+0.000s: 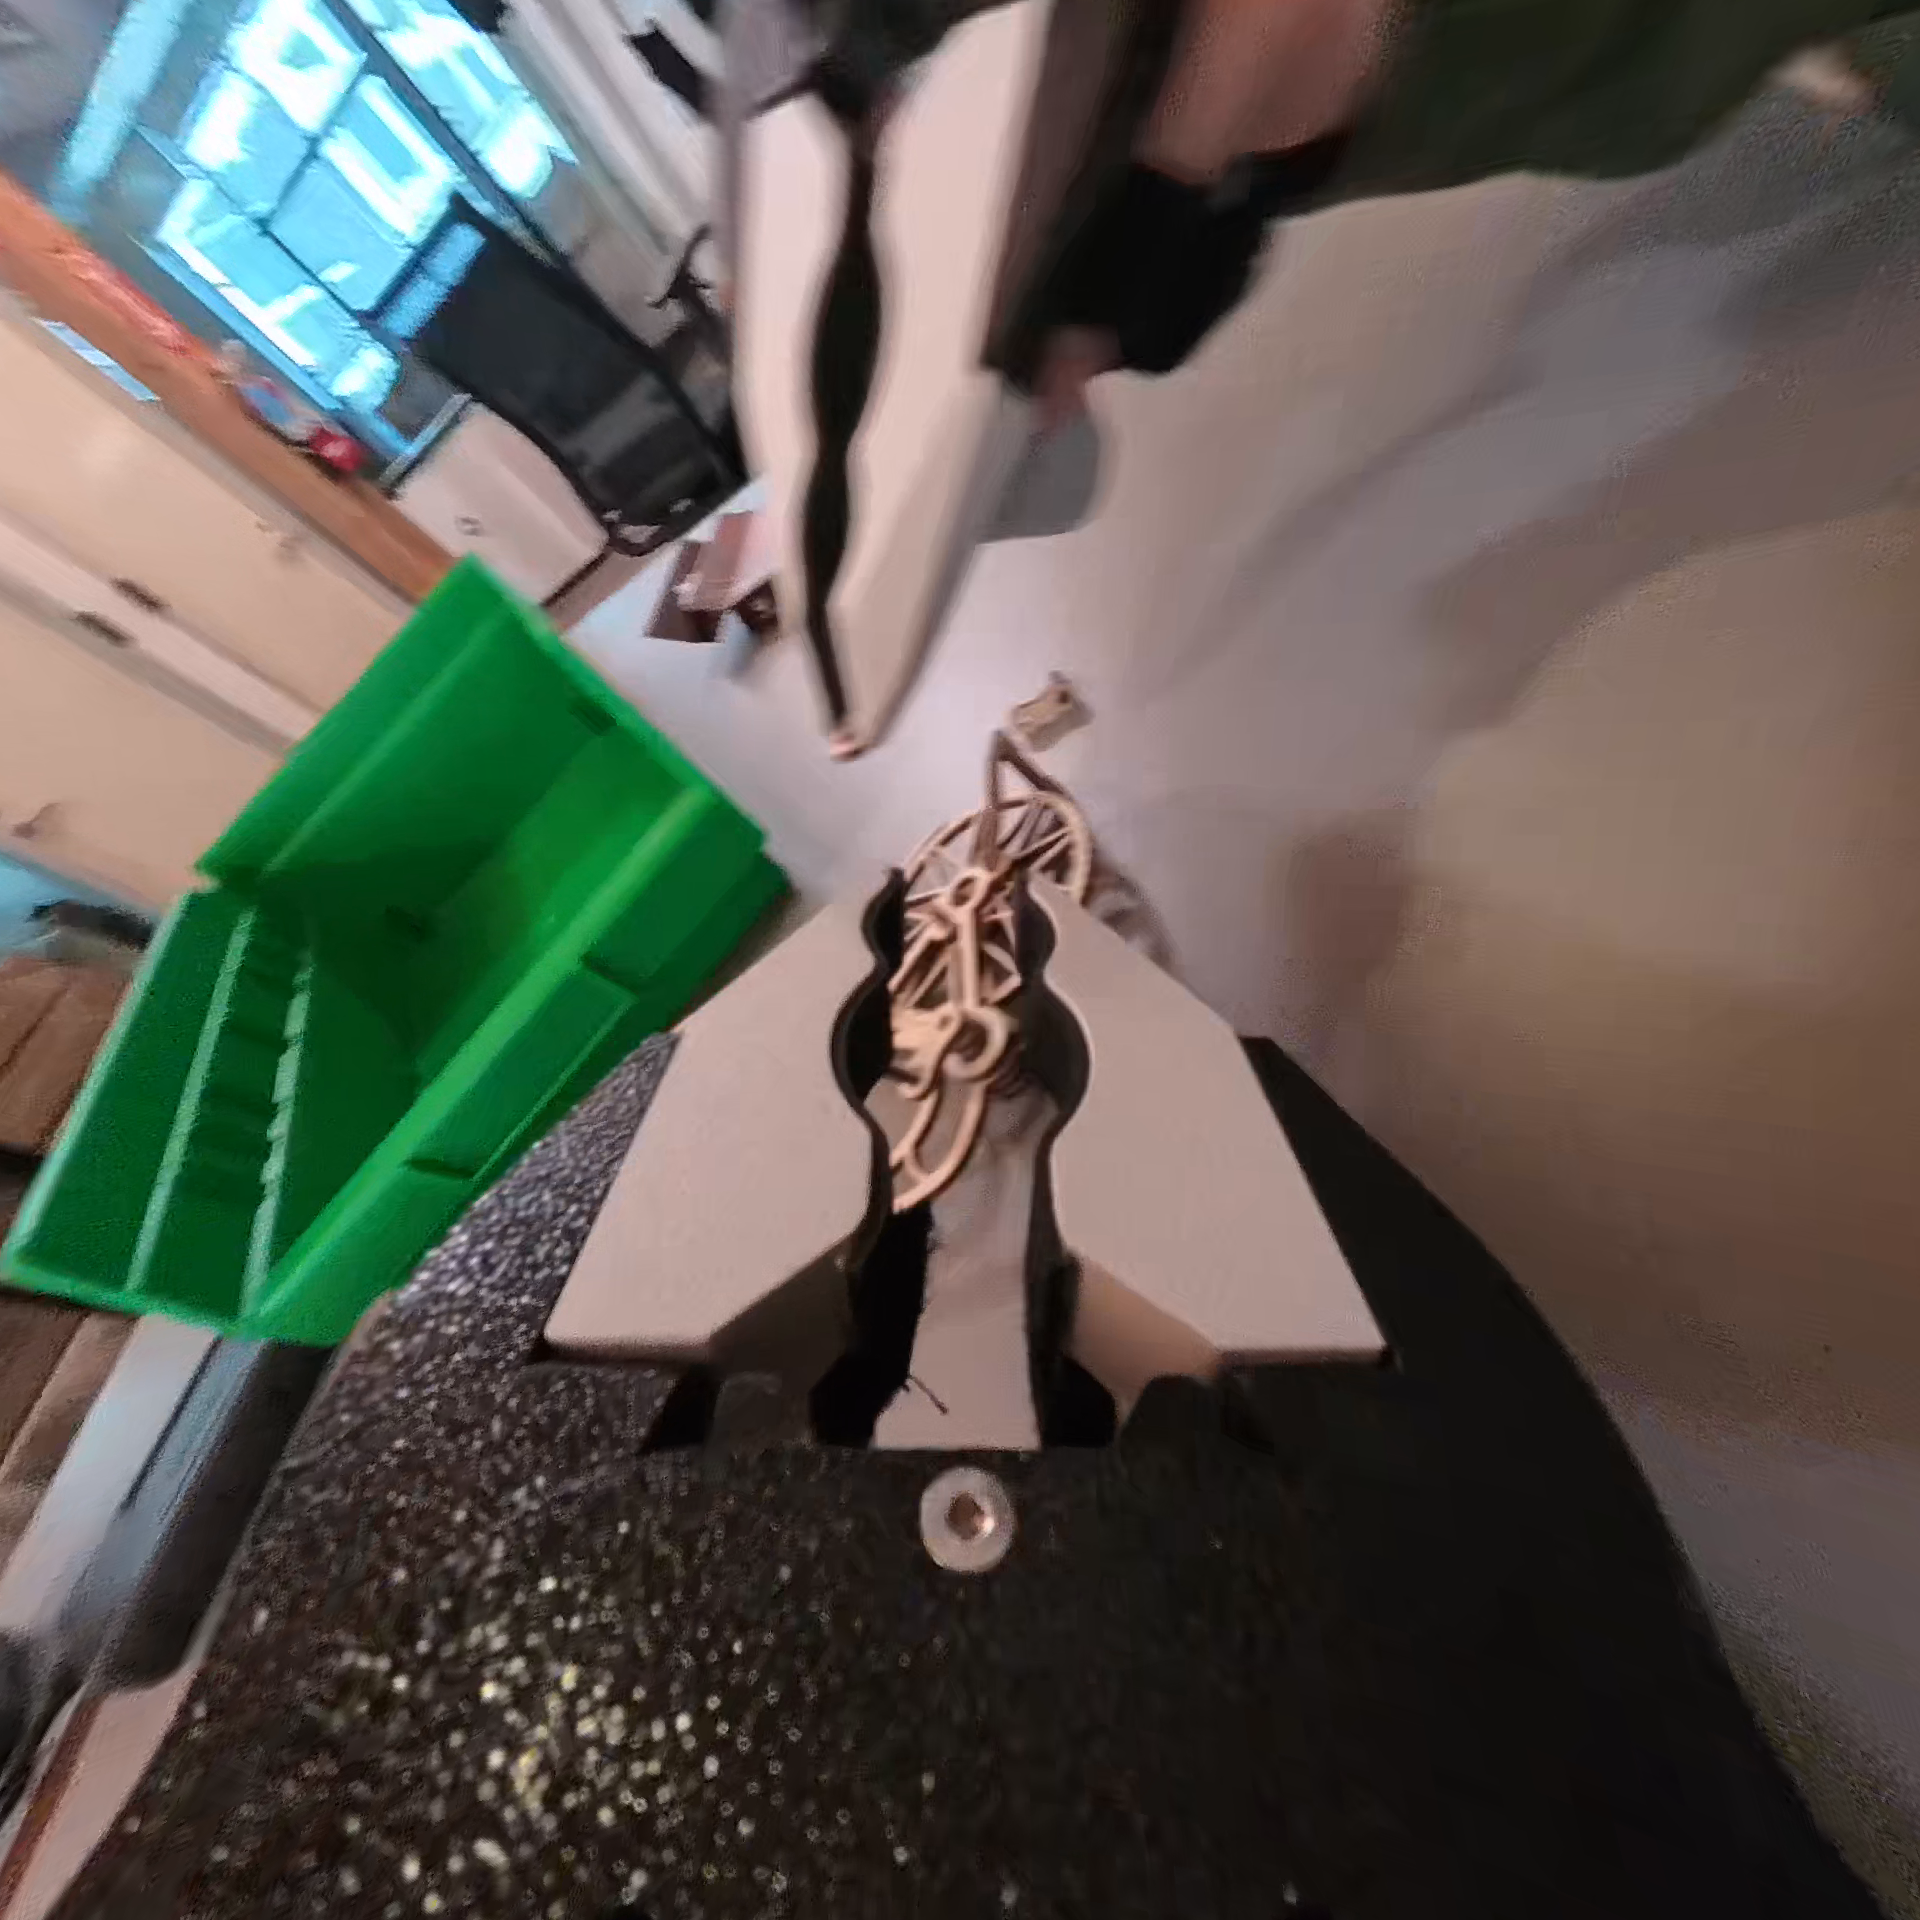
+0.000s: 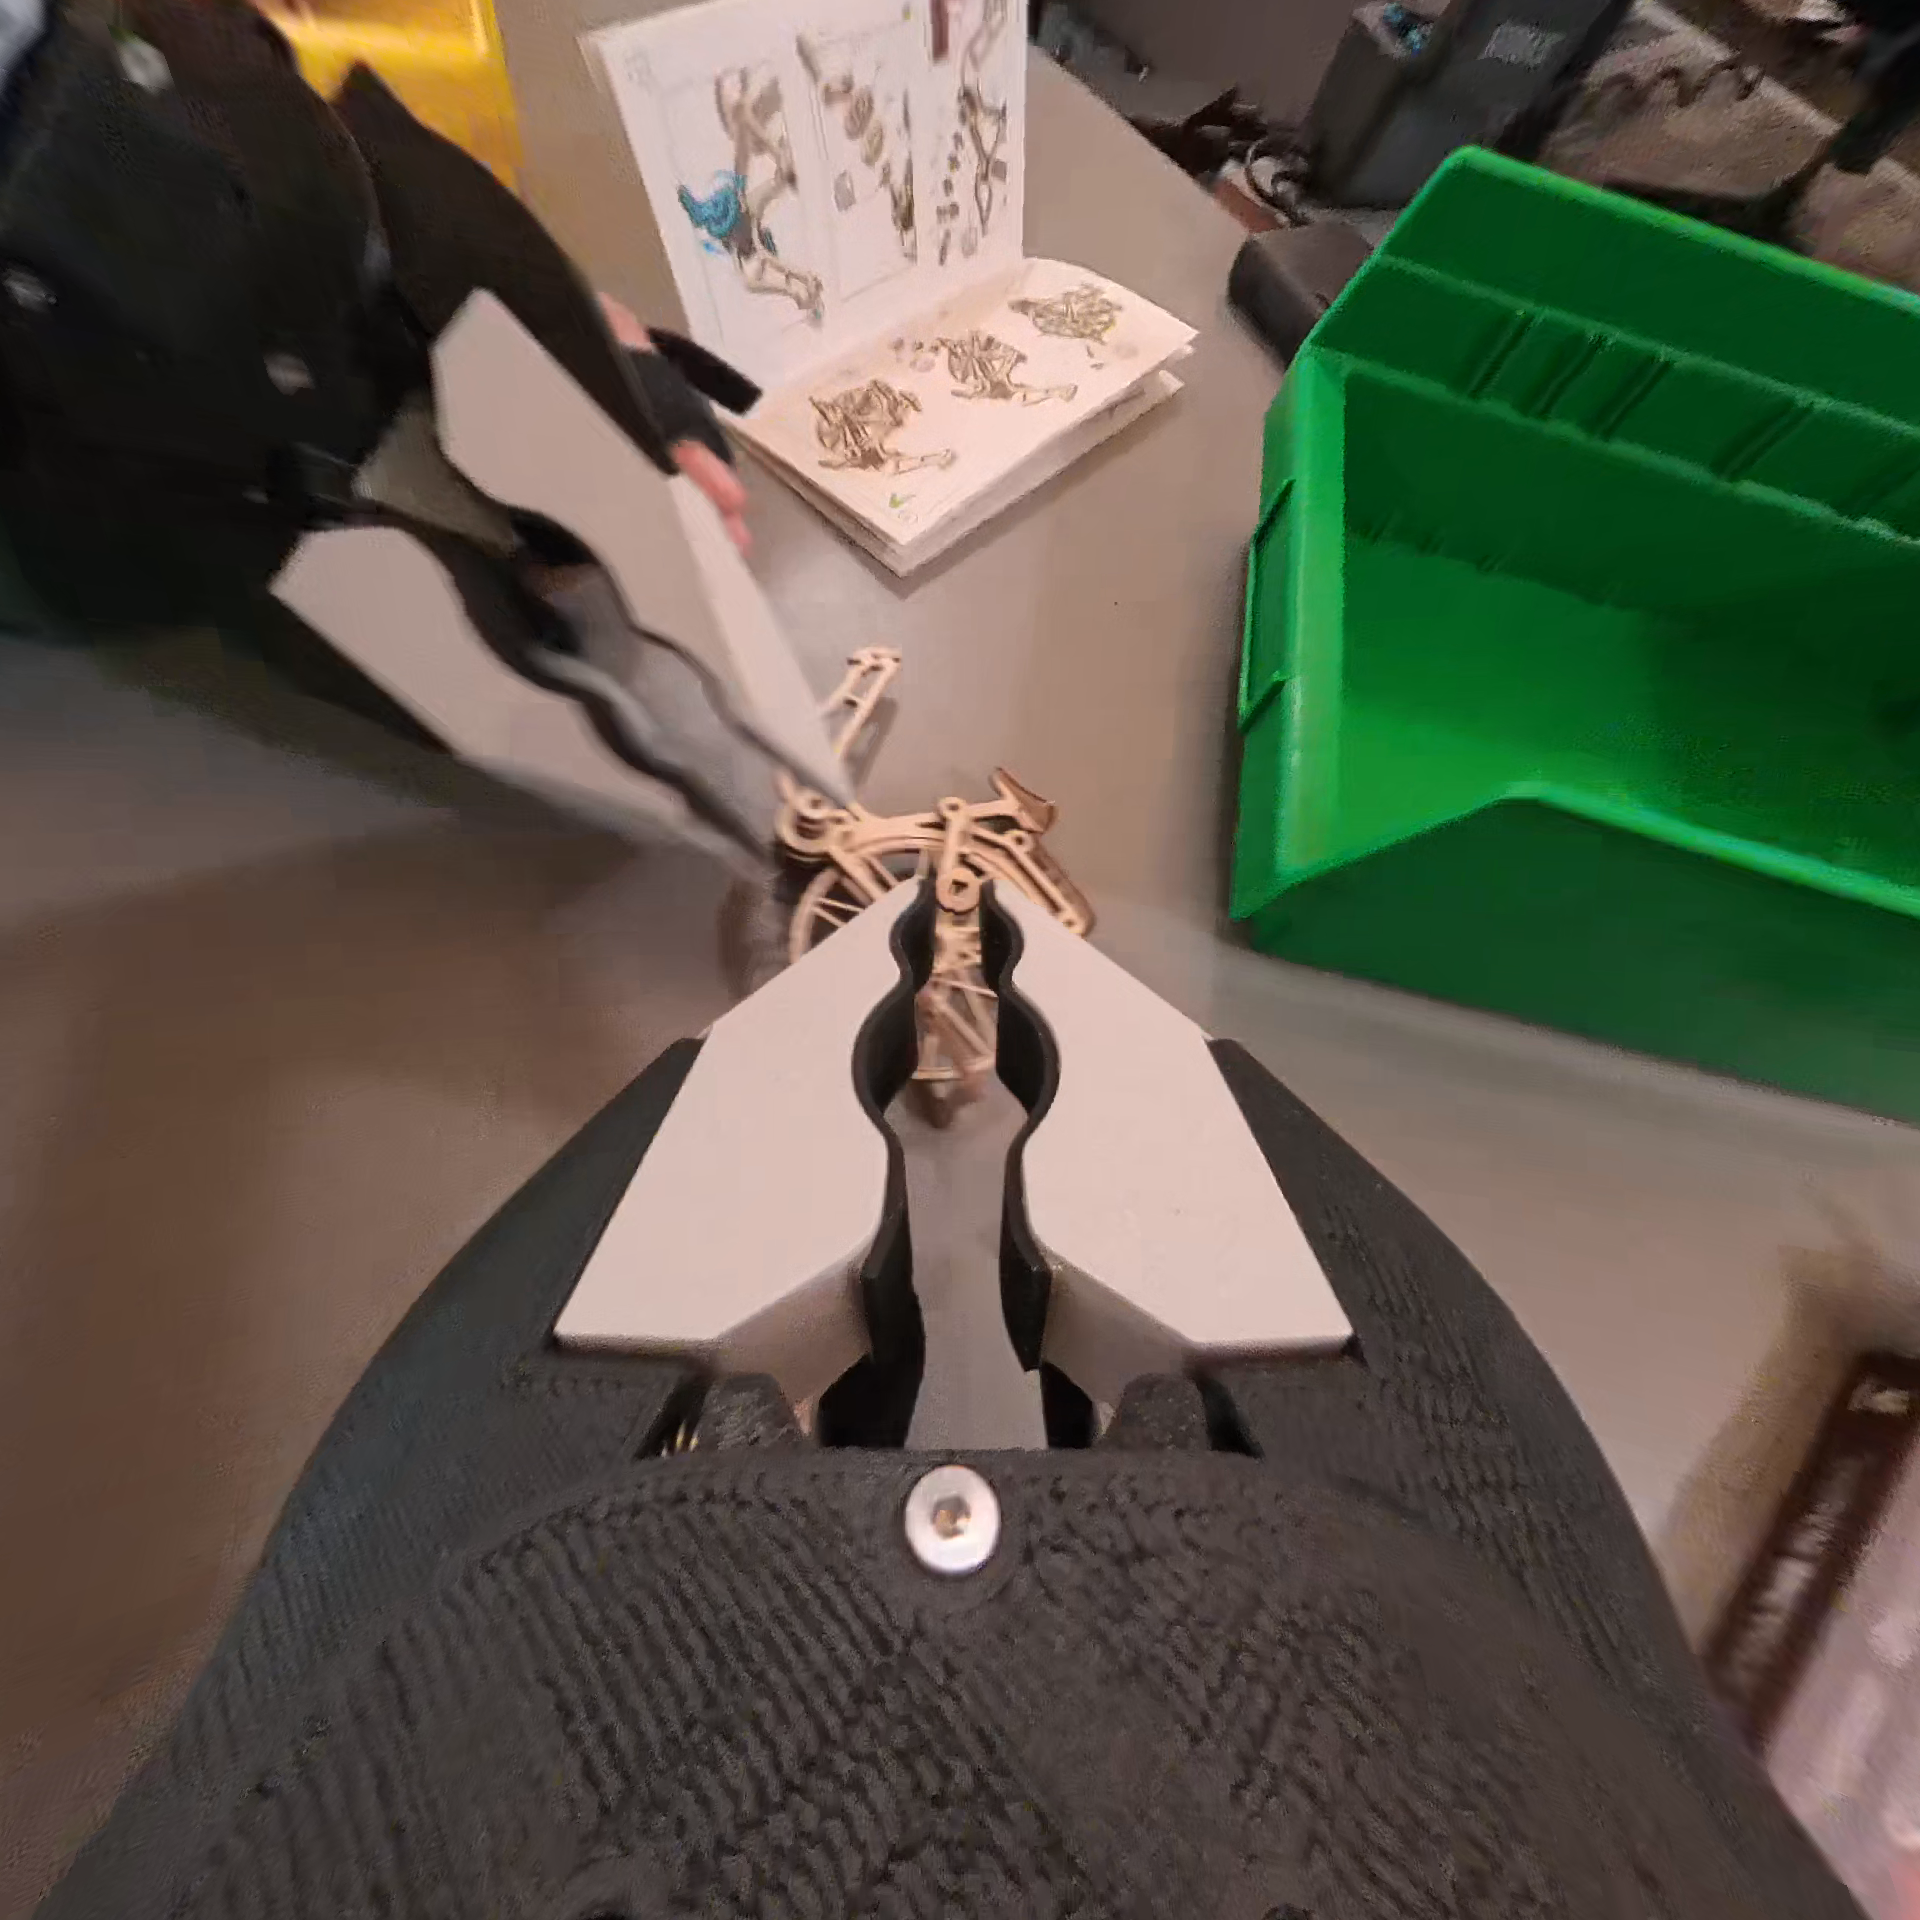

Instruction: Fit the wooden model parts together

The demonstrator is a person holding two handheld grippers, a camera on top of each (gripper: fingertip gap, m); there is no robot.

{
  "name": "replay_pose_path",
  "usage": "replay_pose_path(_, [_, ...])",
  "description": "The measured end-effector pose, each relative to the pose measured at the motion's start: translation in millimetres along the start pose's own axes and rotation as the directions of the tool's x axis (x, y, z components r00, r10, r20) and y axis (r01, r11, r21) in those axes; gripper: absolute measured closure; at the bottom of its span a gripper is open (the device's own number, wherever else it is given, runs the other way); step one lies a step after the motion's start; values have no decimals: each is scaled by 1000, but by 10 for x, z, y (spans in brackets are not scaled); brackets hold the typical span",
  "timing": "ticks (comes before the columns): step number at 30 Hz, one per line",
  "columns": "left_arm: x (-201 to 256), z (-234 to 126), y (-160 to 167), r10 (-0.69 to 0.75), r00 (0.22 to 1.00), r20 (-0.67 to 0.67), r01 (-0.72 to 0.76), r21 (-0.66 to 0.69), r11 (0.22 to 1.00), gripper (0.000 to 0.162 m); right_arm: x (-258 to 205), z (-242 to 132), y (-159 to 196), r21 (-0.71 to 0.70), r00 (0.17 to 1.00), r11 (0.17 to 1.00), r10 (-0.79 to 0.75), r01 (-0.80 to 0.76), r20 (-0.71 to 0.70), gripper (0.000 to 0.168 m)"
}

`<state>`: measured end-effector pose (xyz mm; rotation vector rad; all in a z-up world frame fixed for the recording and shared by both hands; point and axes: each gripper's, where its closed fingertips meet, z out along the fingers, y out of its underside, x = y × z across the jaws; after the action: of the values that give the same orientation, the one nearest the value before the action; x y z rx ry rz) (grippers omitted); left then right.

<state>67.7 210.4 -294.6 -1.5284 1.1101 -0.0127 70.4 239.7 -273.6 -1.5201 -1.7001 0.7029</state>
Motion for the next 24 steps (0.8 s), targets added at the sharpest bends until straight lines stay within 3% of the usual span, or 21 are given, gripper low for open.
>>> replay_pose_path(3, [103, 47, 17, 77, 997, -31, -78, -34, 996, 132, 60, 102, 31, -42, 985, 996, -66, 73, 163, 162])
replay_pose_path(10, [158, 178, 271, 308, 951, -26, -305, -250, 919, 136, -52, 273, 132, -51, 861, 980, -145, 194, 488, 162])
replay_pose_path(17, [126, 209, 331, 373, 928, -9, -357, -309, 881, 146, -90, 295, 326, -74, 786, 947, -213, 311, 580, 162])
replay_pose_path(24, [110, 237, 344, 469, 883, 4, -438, -352, 827, 148, -85, 298, 372, -48, 770, 937, -254, 346, 585, 162])
